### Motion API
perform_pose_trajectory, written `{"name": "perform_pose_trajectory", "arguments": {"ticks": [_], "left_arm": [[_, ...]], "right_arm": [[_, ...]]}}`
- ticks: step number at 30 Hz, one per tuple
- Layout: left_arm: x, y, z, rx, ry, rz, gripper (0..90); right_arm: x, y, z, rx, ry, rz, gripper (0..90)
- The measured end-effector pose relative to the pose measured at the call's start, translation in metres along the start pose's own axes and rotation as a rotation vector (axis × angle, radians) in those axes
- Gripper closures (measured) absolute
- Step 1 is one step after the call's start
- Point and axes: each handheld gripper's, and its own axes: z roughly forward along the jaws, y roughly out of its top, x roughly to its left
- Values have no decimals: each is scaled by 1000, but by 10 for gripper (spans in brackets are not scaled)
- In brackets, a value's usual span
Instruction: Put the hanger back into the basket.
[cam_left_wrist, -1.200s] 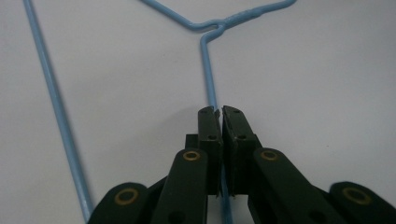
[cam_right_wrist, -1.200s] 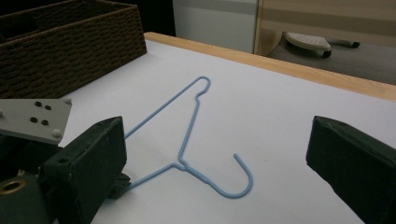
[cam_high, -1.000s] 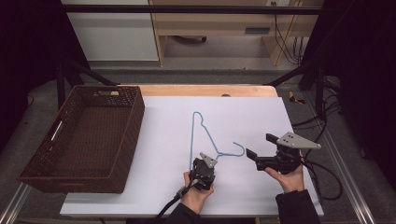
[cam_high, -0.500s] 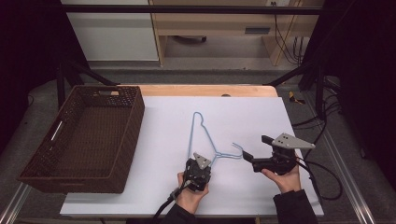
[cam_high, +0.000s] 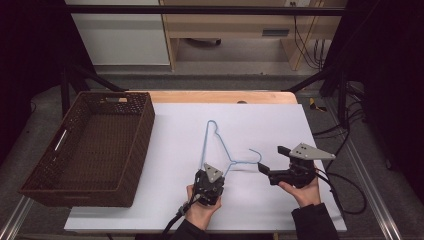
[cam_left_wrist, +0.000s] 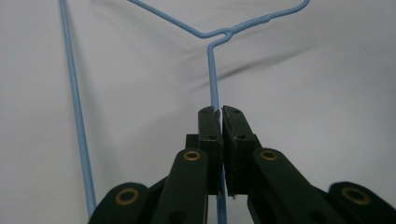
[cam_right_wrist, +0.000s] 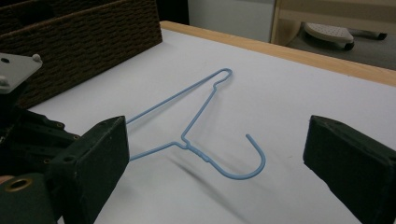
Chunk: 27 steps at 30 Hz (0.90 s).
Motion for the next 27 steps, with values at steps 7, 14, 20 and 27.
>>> {"name": "perform_pose_trajectory", "arguments": {"ticks": [7,14,20,27], "left_arm": [[4,0,-11,-41,-13,-14,873],[10,-1,-21,-74,-20,-36,873],[14,-3,-25,-91,-19,-46,873],[15,-2,-27,-94,-23,-45,873]], "right_arm": [[3,-3,7,24,17,-6,77],[6,-6,13,40,32,-8,80],[9,-9,22,61,49,-14,83],[16,-20,45,111,89,2,104]]}}
